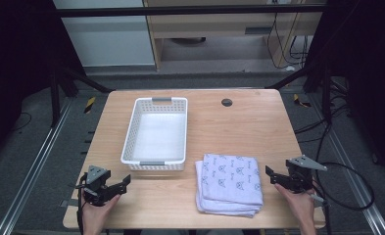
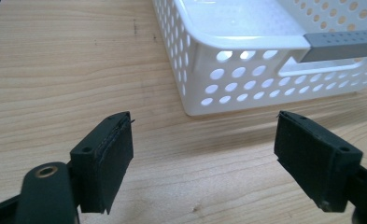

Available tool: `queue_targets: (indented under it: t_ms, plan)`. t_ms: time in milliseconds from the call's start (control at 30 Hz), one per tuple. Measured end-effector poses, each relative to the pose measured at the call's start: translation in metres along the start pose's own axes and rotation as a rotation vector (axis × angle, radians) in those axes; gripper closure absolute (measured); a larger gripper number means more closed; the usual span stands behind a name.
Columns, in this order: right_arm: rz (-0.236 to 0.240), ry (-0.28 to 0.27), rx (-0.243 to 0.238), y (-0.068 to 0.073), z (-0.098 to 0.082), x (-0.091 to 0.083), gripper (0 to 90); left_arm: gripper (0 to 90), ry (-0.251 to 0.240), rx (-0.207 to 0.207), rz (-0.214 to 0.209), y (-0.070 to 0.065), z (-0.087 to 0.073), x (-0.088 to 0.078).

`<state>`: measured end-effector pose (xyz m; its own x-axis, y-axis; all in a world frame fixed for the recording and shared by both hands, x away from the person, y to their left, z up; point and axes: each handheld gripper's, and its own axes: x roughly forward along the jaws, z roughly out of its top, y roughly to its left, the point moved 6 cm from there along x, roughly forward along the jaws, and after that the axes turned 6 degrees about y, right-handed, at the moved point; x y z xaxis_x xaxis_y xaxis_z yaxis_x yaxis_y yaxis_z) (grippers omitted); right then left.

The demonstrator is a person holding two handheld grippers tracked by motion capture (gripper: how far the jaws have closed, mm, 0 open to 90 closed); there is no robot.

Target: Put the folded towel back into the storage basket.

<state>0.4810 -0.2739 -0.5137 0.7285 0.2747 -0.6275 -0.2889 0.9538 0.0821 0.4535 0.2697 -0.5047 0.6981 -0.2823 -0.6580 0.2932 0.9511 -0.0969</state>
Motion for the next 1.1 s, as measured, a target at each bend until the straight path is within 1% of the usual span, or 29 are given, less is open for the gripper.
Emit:
queue_targets:
  t_ms: [100, 167, 233, 267, 333, 400, 500, 567, 600, 633, 733, 833, 867, 1000, 1067, 1100]
  plan:
    - [0.003, -0.005, -0.005, 0.001, 0.0, 0.0, 17.3, 18.5, -0.004, 0.006, -0.001, -0.002, 0.0, -0.001]
    - [0.003, -0.007, -0.004, 0.003, 0.0, -0.001, 17.8, 18.5, -0.007, 0.007, -0.012, -0.004, 0.001, -0.002]
    - [-0.013, -0.004, -0.022, 0.004, 0.001, -0.001, 18.1, 18.5, -0.004, 0.011, -0.016, -0.006, 0.0, -0.002]
    - [-0.013, -0.004, -0.022, 0.004, 0.001, -0.001, 18.1, 18.5, -0.002, 0.013, -0.017, -0.007, 0.0, -0.002]
    - [-0.005, 0.003, -0.026, 0.007, 0.0, -0.001, 18.9, 18.6, -0.007, 0.018, -0.019, -0.008, 0.0, -0.003]
    - [-0.009, 0.004, -0.041, 0.008, 0.001, -0.001, 19.4, 18.8, -0.012, 0.02, -0.022, -0.009, 0.001, -0.004]
    - [-0.005, -0.003, -0.044, 0.011, 0.002, -0.001, 20.5, 20.5, -0.027, 0.018, -0.017, -0.01, 0.002, -0.005]
    - [0.008, 0.001, -0.049, 0.016, 0.003, -0.002, 20.6, 22.1, -0.034, 0.022, -0.022, -0.011, 0.003, -0.006]
    - [0.008, 0.001, -0.049, 0.016, 0.003, -0.002, 20.6, 22.5, -0.034, 0.022, -0.022, -0.011, 0.003, -0.006]
    - [0.005, 0.005, -0.066, 0.018, 0.003, -0.001, 21.0, 23.0, -0.04, 0.029, -0.024, -0.012, 0.004, -0.007]
    - [0.012, 0.006, -0.083, 0.022, 0.005, -0.001, 21.4, 24.4, -0.041, 0.028, -0.026, -0.014, 0.005, -0.008]
    - [0.026, 0.009, -0.079, 0.026, 0.006, -0.002, 22.3, 25.4, -0.045, 0.032, -0.025, -0.014, 0.006, -0.008]
    - [0.032, 0.012, -0.081, 0.027, 0.006, -0.002, 22.9, 25.6, -0.039, 0.031, -0.026, -0.015, 0.005, -0.007]
    - [0.035, 0.014, -0.092, 0.028, 0.007, -0.002, 23.2, 26.4, -0.043, 0.039, -0.029, -0.017, 0.006, -0.008]
    - [0.045, 0.006, -0.09, 0.03, 0.01, -0.004, 23.2, 26.6, -0.047, 0.042, -0.033, -0.019, 0.007, -0.009]
    - [0.049, 0.004, -0.086, 0.032, 0.011, -0.005, 23.2, 26.7, -0.043, 0.046, -0.043, -0.023, 0.007, -0.009]
